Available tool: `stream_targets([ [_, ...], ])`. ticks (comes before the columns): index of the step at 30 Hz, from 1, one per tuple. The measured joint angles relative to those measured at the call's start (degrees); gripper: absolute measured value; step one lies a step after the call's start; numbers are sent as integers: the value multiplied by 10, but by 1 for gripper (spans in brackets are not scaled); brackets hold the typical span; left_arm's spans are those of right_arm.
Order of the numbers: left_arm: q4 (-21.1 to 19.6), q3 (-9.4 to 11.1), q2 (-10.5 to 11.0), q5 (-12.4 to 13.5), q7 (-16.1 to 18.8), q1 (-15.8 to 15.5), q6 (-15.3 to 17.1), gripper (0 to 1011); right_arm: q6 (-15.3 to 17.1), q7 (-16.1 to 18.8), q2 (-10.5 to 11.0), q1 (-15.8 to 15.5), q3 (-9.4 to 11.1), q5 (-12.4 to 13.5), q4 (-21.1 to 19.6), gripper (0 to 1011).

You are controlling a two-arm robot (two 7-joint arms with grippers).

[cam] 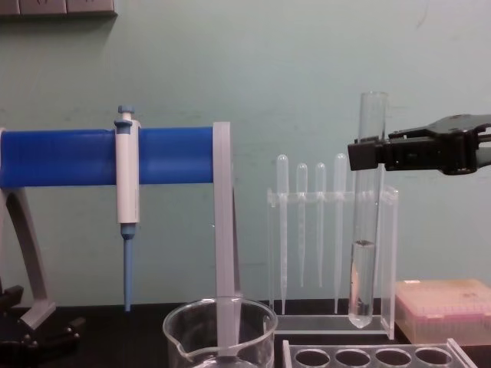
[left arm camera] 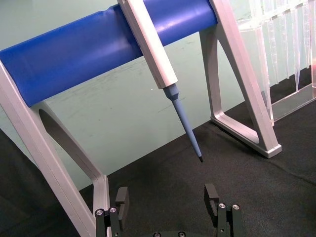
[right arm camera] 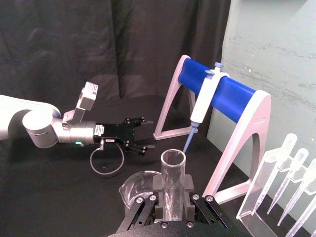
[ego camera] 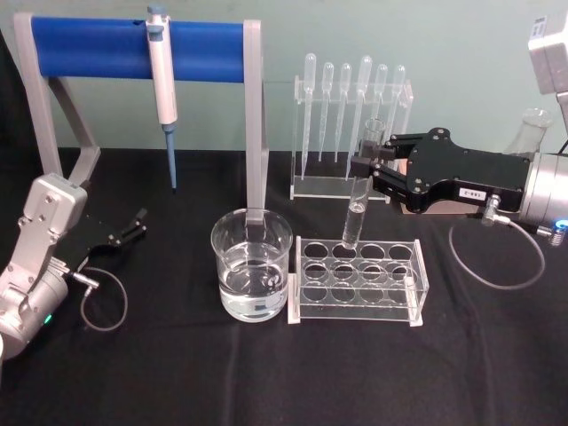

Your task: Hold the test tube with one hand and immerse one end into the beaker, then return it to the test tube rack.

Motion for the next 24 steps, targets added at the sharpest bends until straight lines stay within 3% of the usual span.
stream_targets([
  [24,0,0,0,0,0,0,0,1000,0,1,0,0,0,-1,0,225],
])
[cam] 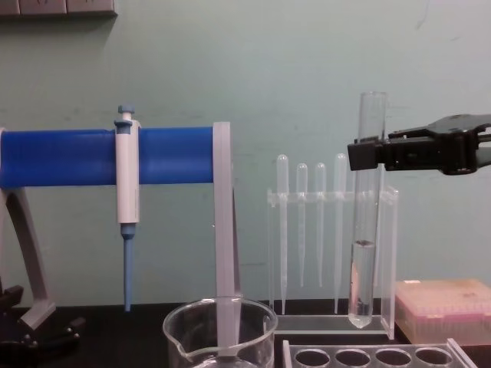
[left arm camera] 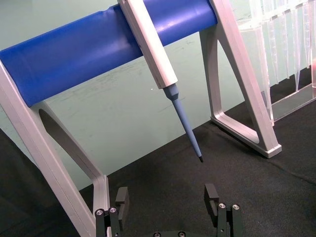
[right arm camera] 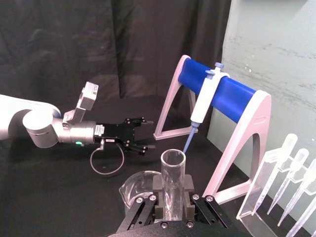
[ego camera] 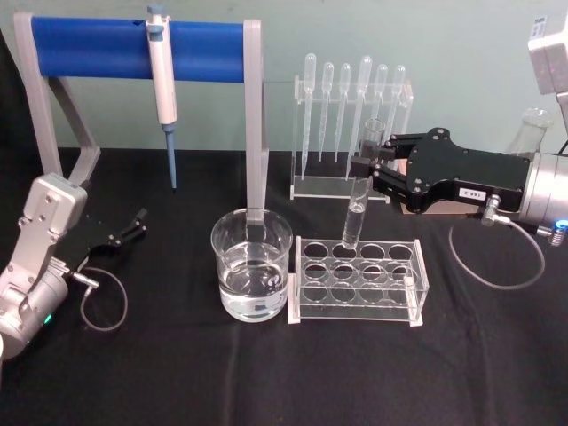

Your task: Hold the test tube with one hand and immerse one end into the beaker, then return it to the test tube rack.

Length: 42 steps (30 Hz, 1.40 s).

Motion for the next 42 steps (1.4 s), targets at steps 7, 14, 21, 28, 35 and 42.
stream_targets([
  [7,0,0,0,0,0,0,0,1000,0,0,0,0,0,0,0,225],
  [14,0,0,0,0,0,0,0,1000,0,0,0,0,0,0,0,225],
  [21,0,0,0,0,0,0,0,1000,0,0,0,0,0,0,0,225],
  [28,0,0,0,0,0,0,0,1000,0,0,0,0,0,0,0,225],
  [35,0,0,0,0,0,0,0,1000,0,0,0,0,0,0,0,225],
  [42,0,0,0,0,0,0,0,1000,0,0,0,0,0,0,0,225],
])
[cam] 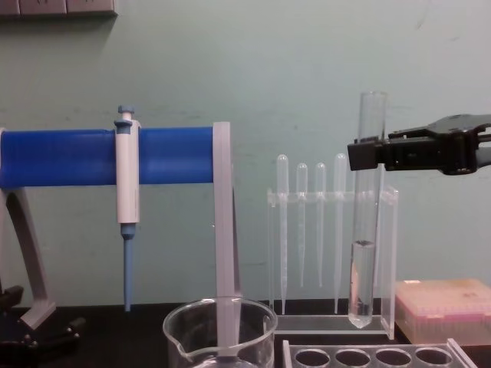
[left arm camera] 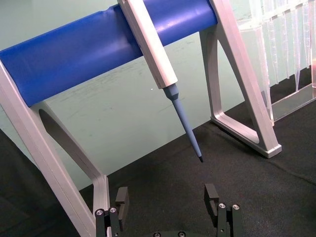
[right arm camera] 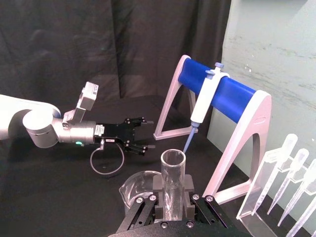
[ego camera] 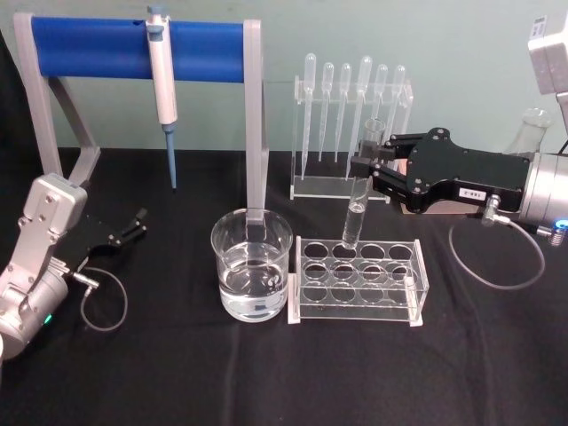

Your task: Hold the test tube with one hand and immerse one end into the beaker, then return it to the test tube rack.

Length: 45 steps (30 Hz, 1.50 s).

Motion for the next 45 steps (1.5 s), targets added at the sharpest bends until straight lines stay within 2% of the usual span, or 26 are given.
stream_targets([
  [45,0,0,0,0,0,0,0,1000,0,0,0,0,0,0,0,225],
])
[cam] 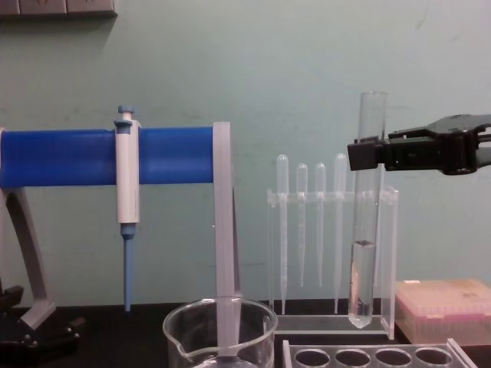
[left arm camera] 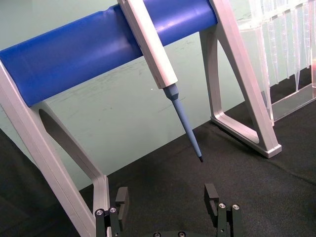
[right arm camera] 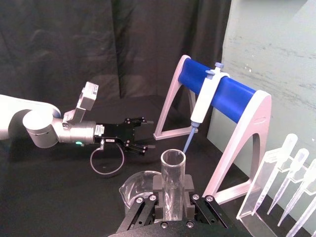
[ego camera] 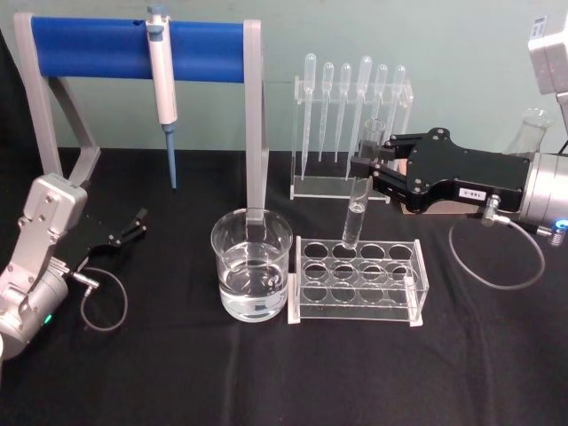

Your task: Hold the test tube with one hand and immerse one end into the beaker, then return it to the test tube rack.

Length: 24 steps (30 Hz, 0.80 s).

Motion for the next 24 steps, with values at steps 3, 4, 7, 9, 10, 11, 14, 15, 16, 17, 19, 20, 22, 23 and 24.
stream_targets([
  [3,0,0,0,0,0,0,0,1000,0,0,0,0,0,0,0,225],
  [4,0,0,0,0,0,0,0,1000,0,0,0,0,0,0,0,225],
  [7,0,0,0,0,0,0,0,1000,0,0,0,0,0,0,0,225],
  [9,0,0,0,0,0,0,0,1000,0,0,0,0,0,0,0,225],
  [10,0,0,0,0,0,0,0,1000,0,0,0,0,0,0,0,225],
  [11,0,0,0,0,0,0,0,1000,0,0,0,0,0,0,0,225],
  [14,0,0,0,0,0,0,0,1000,0,0,0,0,0,0,0,225],
  [15,0,0,0,0,0,0,0,1000,0,0,0,0,0,0,0,225],
  [16,0,0,0,0,0,0,0,1000,0,0,0,0,0,0,0,225],
  [17,0,0,0,0,0,0,0,1000,0,0,0,0,0,0,0,225],
  [19,0,0,0,0,0,0,0,1000,0,0,0,0,0,0,0,225],
  [20,0,0,0,0,0,0,0,1000,0,0,0,0,0,0,0,226],
  [22,0,0,0,0,0,0,0,1000,0,0,0,0,0,0,0,225],
  [23,0,0,0,0,0,0,0,1000,0,0,0,0,0,0,0,226],
  [24,0,0,0,0,0,0,0,1000,0,0,0,0,0,0,0,226],
])
